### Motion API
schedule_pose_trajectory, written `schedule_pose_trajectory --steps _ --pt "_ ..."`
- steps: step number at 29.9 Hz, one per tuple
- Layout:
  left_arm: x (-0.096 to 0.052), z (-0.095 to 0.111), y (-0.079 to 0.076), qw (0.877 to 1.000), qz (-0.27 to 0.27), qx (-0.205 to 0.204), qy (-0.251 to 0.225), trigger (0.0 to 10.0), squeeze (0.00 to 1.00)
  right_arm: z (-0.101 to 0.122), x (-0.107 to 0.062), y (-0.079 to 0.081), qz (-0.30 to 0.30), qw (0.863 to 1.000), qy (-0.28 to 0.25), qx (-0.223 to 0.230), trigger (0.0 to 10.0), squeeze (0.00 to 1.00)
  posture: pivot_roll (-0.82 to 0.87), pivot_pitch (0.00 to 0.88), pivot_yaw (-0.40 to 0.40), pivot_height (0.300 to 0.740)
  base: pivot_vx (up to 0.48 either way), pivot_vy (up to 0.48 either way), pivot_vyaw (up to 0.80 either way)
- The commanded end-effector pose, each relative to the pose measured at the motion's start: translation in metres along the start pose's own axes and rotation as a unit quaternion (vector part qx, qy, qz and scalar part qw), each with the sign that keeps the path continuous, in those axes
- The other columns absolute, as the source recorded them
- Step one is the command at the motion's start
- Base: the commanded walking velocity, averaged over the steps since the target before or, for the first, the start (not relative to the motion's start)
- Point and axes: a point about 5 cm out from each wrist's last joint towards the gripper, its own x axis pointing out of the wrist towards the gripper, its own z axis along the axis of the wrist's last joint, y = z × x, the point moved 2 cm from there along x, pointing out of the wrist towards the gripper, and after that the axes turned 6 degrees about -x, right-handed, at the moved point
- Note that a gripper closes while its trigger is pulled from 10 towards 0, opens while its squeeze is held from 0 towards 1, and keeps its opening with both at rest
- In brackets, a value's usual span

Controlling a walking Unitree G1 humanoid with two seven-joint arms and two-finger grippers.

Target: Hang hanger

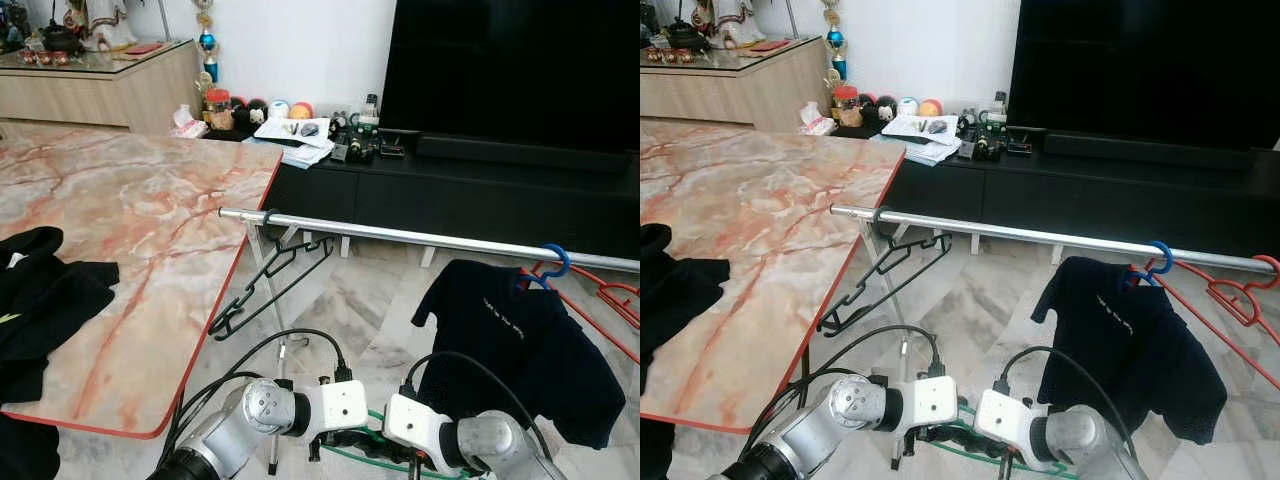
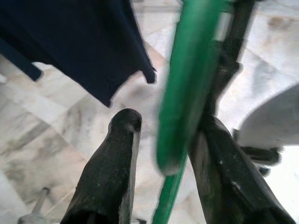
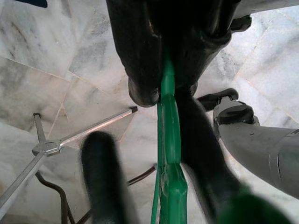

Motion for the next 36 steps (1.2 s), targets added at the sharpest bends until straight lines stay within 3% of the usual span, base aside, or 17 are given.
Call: schedule_pose_trajectory --steps 1,7,16,22,29,36 --pt "0.001 -0.005 -0.006 0.999 -0.025 0.007 0.020 10.0 0.00 0.009 -0.001 -0.005 -0.007 1.000 -0.013 -0.011 10.0 0.00 0.01 0.000 -0.035 0.740 0.000 0.000 0.00" --pt "-0.003 -0.014 -0.009 0.999 -0.043 -0.009 0.031 10.0 0.00 0.012 -0.003 -0.009 -0.012 1.000 -0.018 -0.013 10.0 0.00 0.01 0.000 -0.036 0.740 0.000 0.000 0.00" --pt "-0.006 -0.010 -0.006 0.996 -0.054 -0.070 -0.019 10.0 0.00 0.020 -0.007 -0.010 -0.005 0.999 -0.046 -0.014 10.0 0.00 0.01 0.000 -0.037 0.740 0.000 0.000 0.00" --pt "-0.012 -0.012 -0.007 0.994 -0.066 -0.084 -0.032 10.0 0.00 0.022 -0.012 -0.005 0.019 0.998 -0.058 -0.020 10.0 0.00 0.01 0.000 -0.040 0.740 0.000 0.000 0.00" --pt "-0.023 -0.012 -0.002 0.992 -0.092 -0.081 -0.027 10.0 0.00 0.006 -0.022 -0.003 0.042 0.998 -0.021 -0.041 10.0 0.00 0.01 0.000 -0.046 0.740 0.000 0.000 0.00" --pt "-0.026 -0.016 -0.008 0.989 -0.124 -0.077 -0.015 10.0 0.00 0.006 -0.027 -0.002 0.051 0.997 -0.024 -0.048 10.0 0.00 0.00 0.000 -0.046 0.740 0.000 0.000 0.00"
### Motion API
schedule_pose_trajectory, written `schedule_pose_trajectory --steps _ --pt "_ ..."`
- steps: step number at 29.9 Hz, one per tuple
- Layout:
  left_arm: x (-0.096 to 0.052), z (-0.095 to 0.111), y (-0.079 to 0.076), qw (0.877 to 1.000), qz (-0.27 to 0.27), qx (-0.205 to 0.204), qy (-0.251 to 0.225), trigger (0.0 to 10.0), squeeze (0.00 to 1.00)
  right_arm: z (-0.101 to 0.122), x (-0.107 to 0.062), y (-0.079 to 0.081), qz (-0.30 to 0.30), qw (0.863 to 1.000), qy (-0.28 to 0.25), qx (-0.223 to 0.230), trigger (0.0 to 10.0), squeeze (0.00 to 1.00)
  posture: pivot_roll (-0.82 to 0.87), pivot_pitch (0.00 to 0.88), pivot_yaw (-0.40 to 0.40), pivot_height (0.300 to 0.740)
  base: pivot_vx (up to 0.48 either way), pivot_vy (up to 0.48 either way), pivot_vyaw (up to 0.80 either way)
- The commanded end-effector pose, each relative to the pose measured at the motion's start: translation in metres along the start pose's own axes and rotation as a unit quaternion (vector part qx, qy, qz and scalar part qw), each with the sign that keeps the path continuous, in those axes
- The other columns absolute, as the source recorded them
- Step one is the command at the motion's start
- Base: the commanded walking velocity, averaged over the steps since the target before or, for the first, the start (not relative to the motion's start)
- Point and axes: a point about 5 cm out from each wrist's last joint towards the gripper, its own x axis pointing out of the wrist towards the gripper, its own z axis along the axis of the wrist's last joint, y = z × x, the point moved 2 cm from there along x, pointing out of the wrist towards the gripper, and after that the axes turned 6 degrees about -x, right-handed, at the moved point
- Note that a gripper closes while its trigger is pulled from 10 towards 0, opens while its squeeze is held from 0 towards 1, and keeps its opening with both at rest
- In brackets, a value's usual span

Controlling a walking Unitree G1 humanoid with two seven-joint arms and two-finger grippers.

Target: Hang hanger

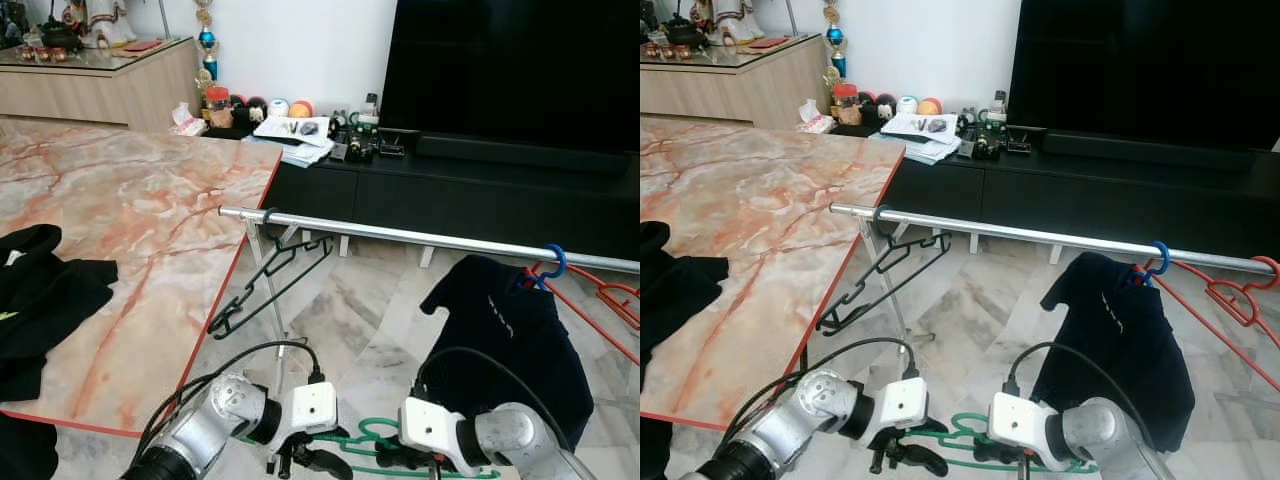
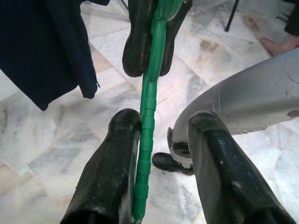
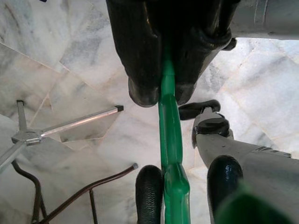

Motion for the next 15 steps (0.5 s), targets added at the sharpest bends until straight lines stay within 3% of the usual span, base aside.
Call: schedule_pose_trajectory --steps 1,9,15 --pt "0.001 0.003 -0.002 1.000 -0.010 0.012 0.003 10.0 0.00 0.005 -0.004 -0.002 -0.002 1.000 -0.009 -0.013 10.0 0.00 0.00 0.000 -0.046 0.740 0.000 0.000 0.00" --pt "0.007 0.018 -0.005 0.998 -0.021 -0.015 -0.056 10.0 0.00 0.014 -0.001 0.002 0.021 0.999 -0.031 -0.022 10.0 0.00 0.00 0.000 -0.047 0.740 0.000 0.000 0.00" --pt "0.003 0.017 -0.009 0.997 -0.035 -0.027 -0.063 10.0 0.00 0.016 -0.001 0.002 0.022 0.999 -0.037 -0.022 10.0 0.00 0.01 0.000 -0.049 0.740 0.000 0.000 0.00"
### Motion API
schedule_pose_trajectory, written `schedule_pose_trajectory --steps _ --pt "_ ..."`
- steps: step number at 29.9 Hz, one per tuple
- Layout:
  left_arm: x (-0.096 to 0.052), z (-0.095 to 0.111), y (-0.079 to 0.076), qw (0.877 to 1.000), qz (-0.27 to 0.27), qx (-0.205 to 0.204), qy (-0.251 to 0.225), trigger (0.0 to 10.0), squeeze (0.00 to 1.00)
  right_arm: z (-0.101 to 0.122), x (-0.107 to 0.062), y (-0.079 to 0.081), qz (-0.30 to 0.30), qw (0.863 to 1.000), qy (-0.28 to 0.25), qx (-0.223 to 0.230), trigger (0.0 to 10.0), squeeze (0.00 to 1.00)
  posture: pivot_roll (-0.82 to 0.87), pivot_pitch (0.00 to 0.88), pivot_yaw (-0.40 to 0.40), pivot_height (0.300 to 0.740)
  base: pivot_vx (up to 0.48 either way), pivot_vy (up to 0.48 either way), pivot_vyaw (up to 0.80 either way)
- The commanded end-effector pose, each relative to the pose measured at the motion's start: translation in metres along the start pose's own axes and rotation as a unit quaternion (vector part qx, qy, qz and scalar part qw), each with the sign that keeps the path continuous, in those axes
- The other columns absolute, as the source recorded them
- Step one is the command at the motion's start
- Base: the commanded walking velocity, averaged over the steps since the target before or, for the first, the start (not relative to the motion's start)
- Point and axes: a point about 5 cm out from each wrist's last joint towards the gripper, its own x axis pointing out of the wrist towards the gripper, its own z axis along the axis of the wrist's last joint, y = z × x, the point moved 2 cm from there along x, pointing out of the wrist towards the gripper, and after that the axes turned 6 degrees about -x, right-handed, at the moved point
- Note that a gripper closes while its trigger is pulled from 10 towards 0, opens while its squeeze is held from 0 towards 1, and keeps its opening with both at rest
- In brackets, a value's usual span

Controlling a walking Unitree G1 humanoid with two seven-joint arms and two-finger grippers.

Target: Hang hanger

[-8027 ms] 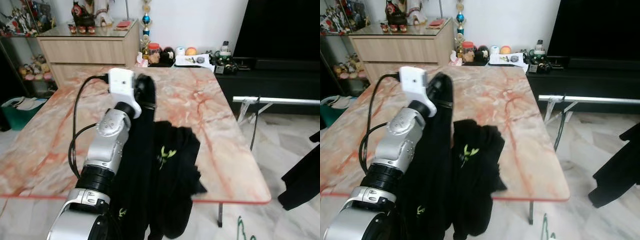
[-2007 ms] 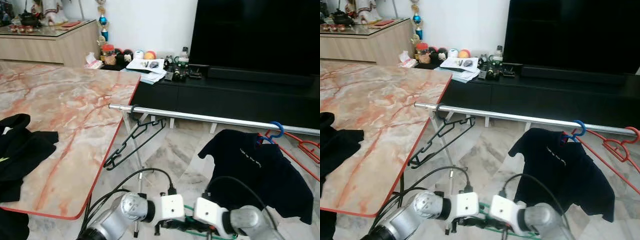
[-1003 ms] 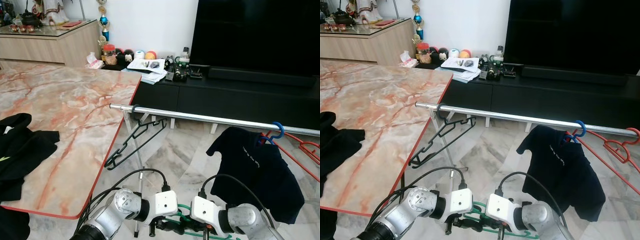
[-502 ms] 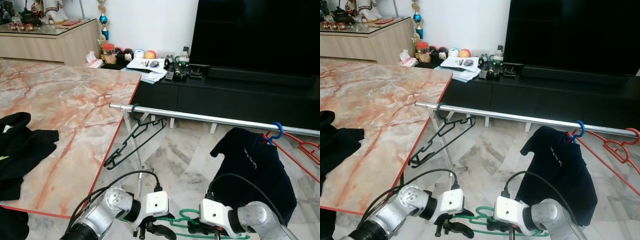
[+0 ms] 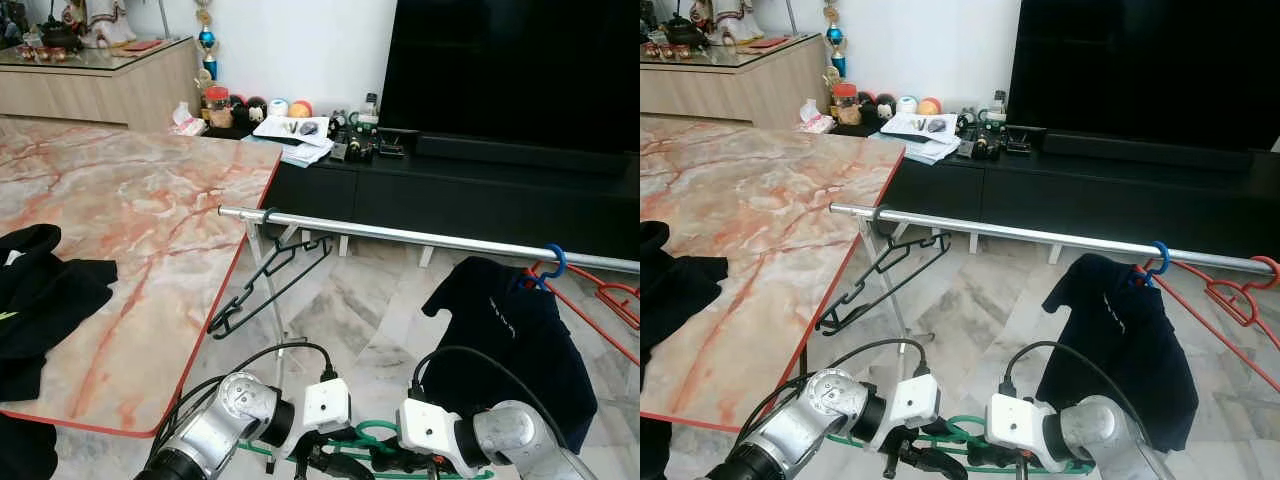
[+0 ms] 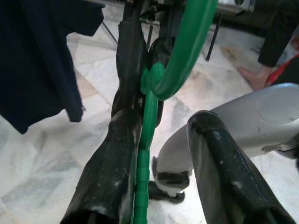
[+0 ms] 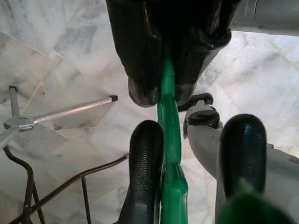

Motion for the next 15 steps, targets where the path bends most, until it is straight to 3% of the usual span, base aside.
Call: schedule_pose_trajectory --steps 1,3,4,5,6,7,8,9,15 --pt "-0.0039 -0.0001 -0.0007 1.000 -0.002 -0.005 -0.002 10.0 0.00 0.0067 -0.0001 -0.0012 0.001 1.000 -0.011 -0.013 10.0 0.00 0.01 0.000 -0.049 0.740 0.000 0.000 0.00" --pt "-0.0051 -0.0019 -0.0008 1.000 -0.002 -0.004 0.006 9.7 0.00 0.0063 -0.0007 -0.0014 0.000 1.000 -0.011 -0.012 10.0 0.00 0.01 0.000 -0.050 0.740 0.000 0.000 0.00" --pt "-0.0059 -0.0037 -0.0006 1.000 -0.001 -0.003 0.013 7.6 0.00 0.0059 -0.0013 -0.0020 -0.001 1.000 -0.009 -0.012 10.0 0.00 0.01 0.000 -0.050 0.740 0.000 0.000 0.00" --pt "-0.0059 -0.0037 -0.0006 1.000 -0.001 -0.003 0.013 7.6 0.00 0.0059 -0.0013 -0.0020 -0.001 1.000 -0.009 -0.012 10.0 0.00 0.01 0.000 -0.050 0.740 0.000 0.000 0.00" --pt "-0.0061 -0.0045 -0.0007 1.000 -0.001 -0.003 0.015 5.2 0.00 0.0059 -0.0015 -0.0024 -0.002 1.000 -0.010 -0.012 10.0 0.00 0.01 0.000 -0.049 0.740 0.000 0.000 0.00" --pt "-0.0062 -0.0049 -0.0008 1.000 -0.001 -0.004 0.016 5.2 0.00 0.0060 -0.0016 -0.0026 -0.003 1.000 -0.010 -0.012 10.0 0.00 0.01 0.000 -0.049 0.740 0.000 0.000 0.00" --pt "-0.0061 -0.0052 -0.0008 1.000 -0.001 -0.004 0.016 4.3 0.00 0.0062 -0.0018 -0.0028 -0.004 1.000 -0.010 -0.012 10.0 0.00 0.01 0.000 -0.049 0.740 0.000 0.000 0.00" --pt "-0.0053 -0.0066 -0.0007 1.000 0.001 -0.001 0.023 2.2 0.00 0.0068 -0.0021 -0.0034 -0.005 1.000 -0.012 -0.012 10.0 0.00 0.01 0.000 -0.049 0.740 0.000 0.000 0.00" --pt "-0.0036 -0.0087 -0.0003 0.999 0.010 0.004 0.033 2.4 0.00 0.0074 -0.0019 -0.0039 -0.006 1.000 -0.014 -0.011 10.0 0.00 0.01 0.000 -0.049 0.740 0.000 0.000 0.00"
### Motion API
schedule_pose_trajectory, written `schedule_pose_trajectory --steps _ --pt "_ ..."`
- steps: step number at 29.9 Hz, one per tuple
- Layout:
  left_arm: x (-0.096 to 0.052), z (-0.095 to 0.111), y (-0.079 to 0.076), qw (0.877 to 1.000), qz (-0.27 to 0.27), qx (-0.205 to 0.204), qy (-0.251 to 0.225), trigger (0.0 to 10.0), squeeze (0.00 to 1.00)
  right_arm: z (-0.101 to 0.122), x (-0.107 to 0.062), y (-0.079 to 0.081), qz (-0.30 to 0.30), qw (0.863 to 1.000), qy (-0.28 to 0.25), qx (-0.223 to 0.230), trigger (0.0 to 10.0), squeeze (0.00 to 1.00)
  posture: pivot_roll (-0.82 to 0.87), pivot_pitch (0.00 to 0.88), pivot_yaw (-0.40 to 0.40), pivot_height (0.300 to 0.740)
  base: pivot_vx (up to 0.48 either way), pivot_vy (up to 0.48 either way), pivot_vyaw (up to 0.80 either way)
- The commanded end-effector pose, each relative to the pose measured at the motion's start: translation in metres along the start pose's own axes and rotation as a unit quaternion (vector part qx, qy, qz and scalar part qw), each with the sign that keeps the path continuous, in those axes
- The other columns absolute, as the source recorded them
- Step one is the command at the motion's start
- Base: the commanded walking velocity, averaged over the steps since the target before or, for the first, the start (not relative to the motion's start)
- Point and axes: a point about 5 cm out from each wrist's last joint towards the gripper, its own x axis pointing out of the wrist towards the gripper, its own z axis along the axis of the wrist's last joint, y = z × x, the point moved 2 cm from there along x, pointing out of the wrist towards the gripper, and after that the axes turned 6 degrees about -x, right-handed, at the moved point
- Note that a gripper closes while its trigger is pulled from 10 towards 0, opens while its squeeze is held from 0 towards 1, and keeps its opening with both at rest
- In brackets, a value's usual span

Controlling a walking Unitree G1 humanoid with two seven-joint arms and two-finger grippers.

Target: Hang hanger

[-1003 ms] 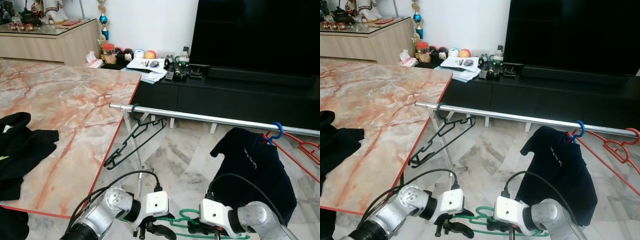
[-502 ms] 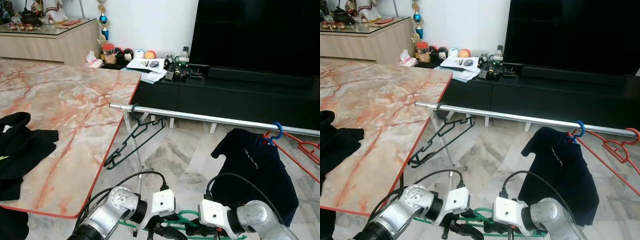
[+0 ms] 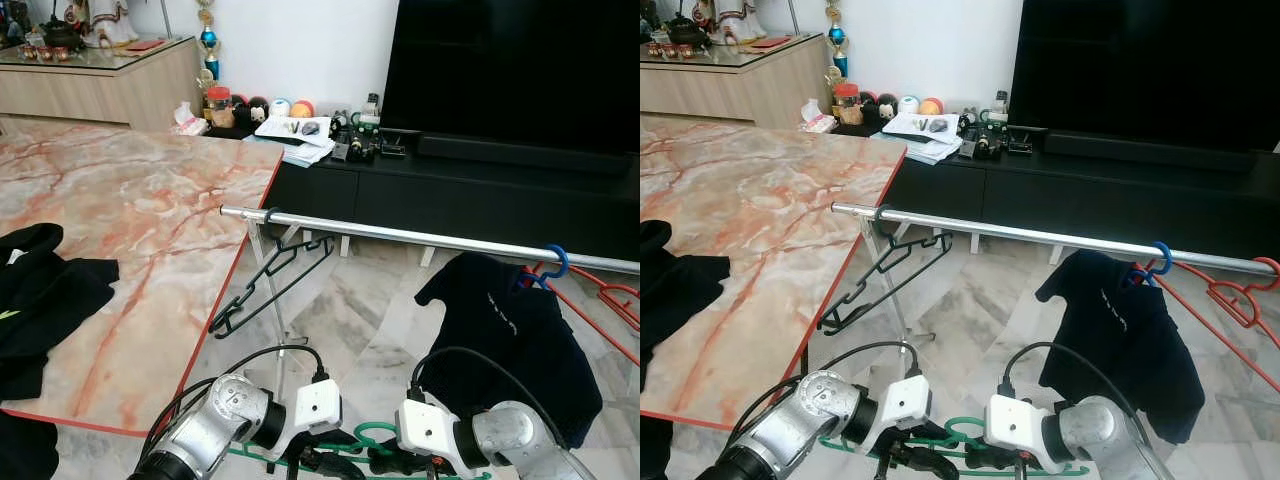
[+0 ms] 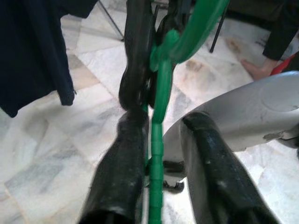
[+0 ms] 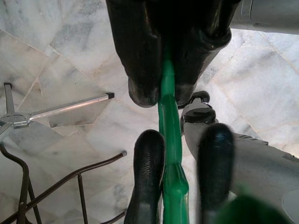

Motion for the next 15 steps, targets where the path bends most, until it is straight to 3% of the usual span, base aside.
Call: schedule_pose_trajectory --steps 1,2,3,15 --pt "0.0021 -0.0013 -0.0019 1.000 -0.003 0.006 0.007 1.1 0.00 0.0063 -0.0026 -0.0054 -0.012 1.000 -0.008 -0.012 10.0 0.00 0.01 0.000 -0.049 0.740 0.000 0.000 0.00" --pt "0.0021 -0.0013 -0.0019 1.000 -0.003 0.006 0.007 1.1 0.00 0.0063 -0.0026 -0.0054 -0.012 1.000 -0.008 -0.012 10.0 0.00 0.01 0.000 -0.049 0.740 0.000 0.000 0.00" --pt "0.0024 -0.0014 -0.0019 1.000 -0.003 0.007 0.007 0.0 0.00 0.0062 -0.0021 -0.0058 -0.013 1.000 -0.008 -0.011 10.0 0.00 0.01 0.000 -0.049 0.740 0.000 0.000 0.00" --pt "0.0023 -0.0015 -0.0016 1.000 0.004 0.007 0.003 0.0 0.00 -0.0010 -0.0023 -0.0071 -0.025 1.000 0.002 0.000 10.0 0.00 0.01 0.000 -0.049 0.740 0.000 0.000 0.00"
